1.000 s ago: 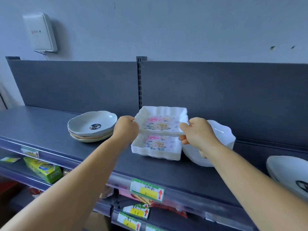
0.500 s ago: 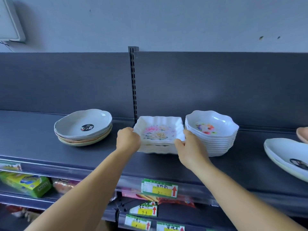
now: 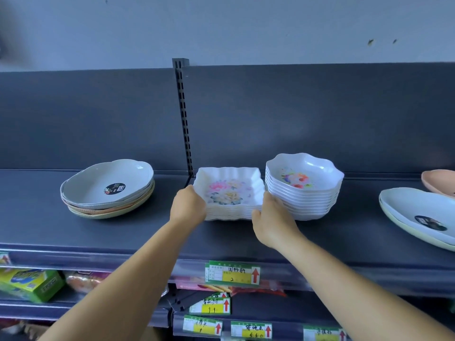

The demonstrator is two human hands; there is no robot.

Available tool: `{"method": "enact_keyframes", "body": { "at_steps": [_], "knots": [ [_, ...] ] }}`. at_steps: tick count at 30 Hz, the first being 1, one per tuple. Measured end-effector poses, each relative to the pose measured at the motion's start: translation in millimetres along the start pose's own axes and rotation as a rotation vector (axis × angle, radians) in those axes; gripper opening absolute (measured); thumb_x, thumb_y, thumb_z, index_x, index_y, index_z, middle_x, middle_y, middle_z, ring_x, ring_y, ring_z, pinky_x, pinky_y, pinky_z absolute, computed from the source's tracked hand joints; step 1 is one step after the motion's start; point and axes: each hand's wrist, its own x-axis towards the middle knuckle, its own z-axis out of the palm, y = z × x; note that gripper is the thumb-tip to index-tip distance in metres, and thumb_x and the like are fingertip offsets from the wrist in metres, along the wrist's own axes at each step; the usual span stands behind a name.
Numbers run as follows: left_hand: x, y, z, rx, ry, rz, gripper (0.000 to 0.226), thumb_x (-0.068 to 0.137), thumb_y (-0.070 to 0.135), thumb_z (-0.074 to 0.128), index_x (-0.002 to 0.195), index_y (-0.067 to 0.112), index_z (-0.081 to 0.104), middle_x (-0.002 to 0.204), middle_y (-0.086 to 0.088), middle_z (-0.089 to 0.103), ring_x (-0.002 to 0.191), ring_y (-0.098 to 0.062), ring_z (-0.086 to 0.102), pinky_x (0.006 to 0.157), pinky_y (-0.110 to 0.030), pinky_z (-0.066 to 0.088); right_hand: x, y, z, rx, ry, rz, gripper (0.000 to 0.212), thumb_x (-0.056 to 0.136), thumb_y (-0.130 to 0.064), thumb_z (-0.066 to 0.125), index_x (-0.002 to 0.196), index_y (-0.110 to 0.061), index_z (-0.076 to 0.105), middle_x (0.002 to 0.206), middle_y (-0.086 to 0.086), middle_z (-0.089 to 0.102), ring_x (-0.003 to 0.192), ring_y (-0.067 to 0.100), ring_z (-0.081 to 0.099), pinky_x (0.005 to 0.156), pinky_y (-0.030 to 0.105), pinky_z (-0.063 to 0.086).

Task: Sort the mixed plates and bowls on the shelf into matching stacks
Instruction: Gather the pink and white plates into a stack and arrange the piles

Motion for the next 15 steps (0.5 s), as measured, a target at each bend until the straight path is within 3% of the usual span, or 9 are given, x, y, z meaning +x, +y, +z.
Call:
{"method": "enact_keyframes", "body": {
  "at_steps": [4, 7, 9, 11, 13, 15],
  "knots": [
    [-5.0, 4.0, -7.3, 0.202, -0.022, 0.114, 0.009, 0.093, 0.001, 0.036, 0.087, 0.005, 0.041, 0.102, -0.011, 0.045, 0.094, -0.030, 0.048, 0.071, -0.033, 0.036, -3.9, 0.1, -10.9, -0.094, -0.043, -0.050, 0.026, 0.098, -0.021, 0.039, 0.117, -0.004, 0.044, 0.125, 0.011, 0.047, 0.097, 0.023, 0.044, 0.075, 0.031, 0.037],
    [-15.5, 16.0, -11.5, 0.323, 0.024, 0.269, 0.014, 0.093, 0.006, 0.037, 0.080, 0.008, 0.038, 0.107, -0.010, 0.050, 0.093, -0.025, 0.041, 0.072, -0.032, 0.035, -12.2, 0.8, -25.7, -0.188, -0.049, -0.122, 0.029, 0.098, -0.022, 0.037, 0.120, -0.007, 0.048, 0.129, 0.009, 0.047, 0.110, 0.025, 0.044, 0.082, 0.033, 0.040],
    [-25.3, 29.4, -12.6, 0.349, 0.046, 0.360, 0.024, 0.095, 0.012, 0.037, 0.072, 0.012, 0.031, 0.099, -0.007, 0.049, 0.088, -0.023, 0.039, 0.068, -0.031, 0.034, -17.5, 2.4, -37.4, -0.194, -0.034, -0.139, 0.019, 0.098, -0.021, 0.037, 0.103, -0.015, 0.054, 0.117, 0.005, 0.049, 0.110, 0.026, 0.045, 0.083, 0.034, 0.041],
    [-37.0, 45.8, -12.3, 0.363, 0.045, 0.431, 0.026, 0.096, 0.017, 0.037, 0.071, 0.014, 0.032, 0.095, -0.003, 0.048, 0.091, -0.023, 0.043, 0.066, -0.032, 0.036, -22.8, 7.2, -51.0, -0.177, -0.001, -0.145, 0.017, 0.097, -0.021, 0.038, 0.081, -0.018, 0.045, 0.103, 0.001, 0.047, 0.099, 0.024, 0.043, 0.076, 0.033, 0.038],
    [-48.2, 62.9, -9.0, 0.370, 0.029, 0.494, 0.017, 0.098, 0.022, 0.037, 0.091, 0.012, 0.049, 0.106, -0.001, 0.052, 0.107, -0.024, 0.047, 0.071, -0.032, 0.039, -27.1, 17.5, -64.8, -0.166, 0.034, -0.158, 0.018, 0.098, -0.021, 0.038, 0.104, -0.013, 0.054, 0.120, 0.002, 0.050, 0.113, 0.024, 0.044, 0.085, 0.032, 0.040],
    [-58.3, 79.9, -2.6, 0.389, 0.006, 0.565, 0.030, 0.099, 0.023, 0.038, 0.121, 0.010, 0.053, 0.122, 0.000, 0.054, 0.118, -0.023, 0.047, 0.078, -0.030, 0.038, -31.7, 30.7, -79.1, -0.189, 0.069, -0.171, 0.039, 0.099, -0.021, 0.037, 0.136, -0.010, 0.045, 0.146, 0.001, 0.040, 0.134, 0.022, 0.035, 0.099, 0.030, 0.035]
  ]
}}
